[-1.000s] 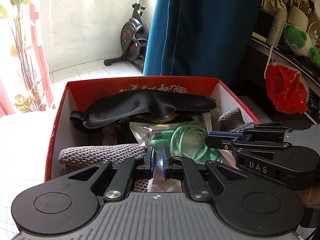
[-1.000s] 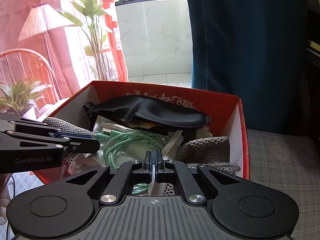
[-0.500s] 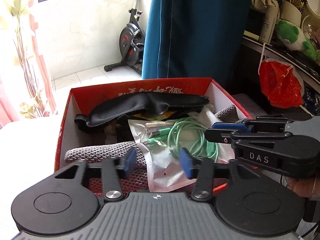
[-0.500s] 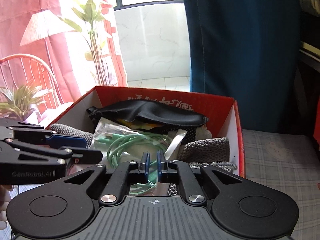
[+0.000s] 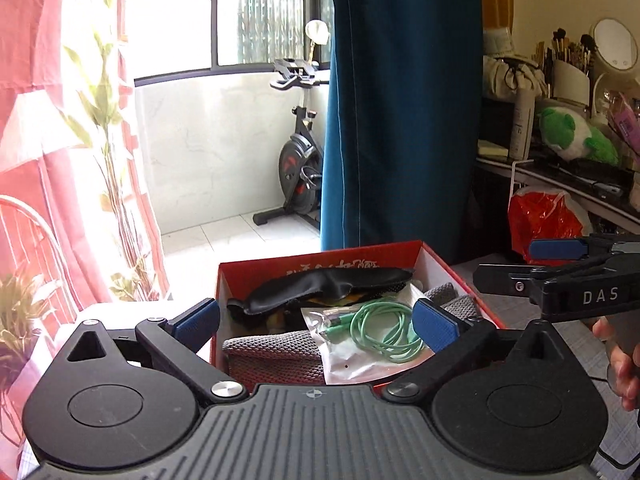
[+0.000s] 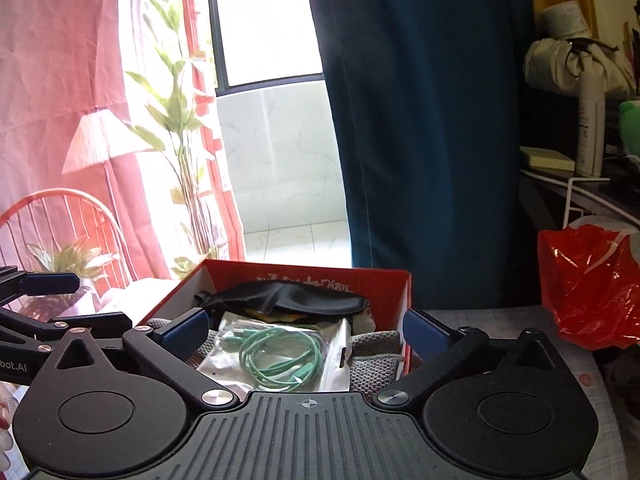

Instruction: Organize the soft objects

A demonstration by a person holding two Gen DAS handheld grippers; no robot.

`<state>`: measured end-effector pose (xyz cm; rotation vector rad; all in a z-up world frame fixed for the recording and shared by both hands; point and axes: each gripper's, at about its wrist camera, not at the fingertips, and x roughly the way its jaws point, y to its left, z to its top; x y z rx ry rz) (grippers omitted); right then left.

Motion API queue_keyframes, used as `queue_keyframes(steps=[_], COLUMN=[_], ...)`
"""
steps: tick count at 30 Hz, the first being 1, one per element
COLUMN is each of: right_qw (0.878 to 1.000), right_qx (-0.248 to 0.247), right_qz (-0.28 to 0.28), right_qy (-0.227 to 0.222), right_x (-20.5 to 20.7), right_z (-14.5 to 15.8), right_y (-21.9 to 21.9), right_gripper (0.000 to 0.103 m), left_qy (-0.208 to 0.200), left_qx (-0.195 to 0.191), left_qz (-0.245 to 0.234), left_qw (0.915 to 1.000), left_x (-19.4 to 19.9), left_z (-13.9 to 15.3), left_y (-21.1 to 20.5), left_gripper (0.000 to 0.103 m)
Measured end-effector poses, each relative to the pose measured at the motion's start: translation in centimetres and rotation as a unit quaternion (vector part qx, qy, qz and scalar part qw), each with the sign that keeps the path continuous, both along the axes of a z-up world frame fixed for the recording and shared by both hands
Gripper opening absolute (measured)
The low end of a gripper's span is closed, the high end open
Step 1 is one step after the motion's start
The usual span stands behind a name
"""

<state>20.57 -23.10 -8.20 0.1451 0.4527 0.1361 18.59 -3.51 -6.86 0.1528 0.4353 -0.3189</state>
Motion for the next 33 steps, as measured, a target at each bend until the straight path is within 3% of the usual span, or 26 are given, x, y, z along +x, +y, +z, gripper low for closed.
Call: queue_keyframes(steps=[7, 12, 17, 21, 33], right_qw=[1.0, 0.998, 0.997, 0.996, 0.996], right_qx=[0.015, 0.012, -0.004, -0.011, -0.004], right_qz=[-0.008, -0.029, -0.031, -0.034, -0.017], right_qy=[-0.027, -0.047, -0.071, -0.087, -0.085], right_x=[-5.1, -9.1, -12.7, -14.6, -16.0], right_z=[4.1, 7.1, 9.2, 10.0, 10.0], right_y=[-0.1, 0.2, 0.9, 1.3, 2.3], right_gripper=[0.103, 0.103, 0.103, 0.103, 0.103], left_qy=[-0.051, -0.073, -0.078, -0.091, -0.081], left_qx=[0.001, -0.036, -0.033, -0.003, -0.019], left_qz=[0.07, 0.075, 0.094, 0.124, 0.134], left_qw=[0.9963, 0.9938, 0.9919, 0.988, 0.9875], left_x=[-5.0, -9.0, -12.1, -14.5, -15.8], left_z=[3.6, 6.2, 7.9, 8.4, 8.6], left_y=[1.7, 3.4, 3.7, 3.4, 4.0], left_gripper=[0.103, 0.103, 0.103, 0.103, 0.103])
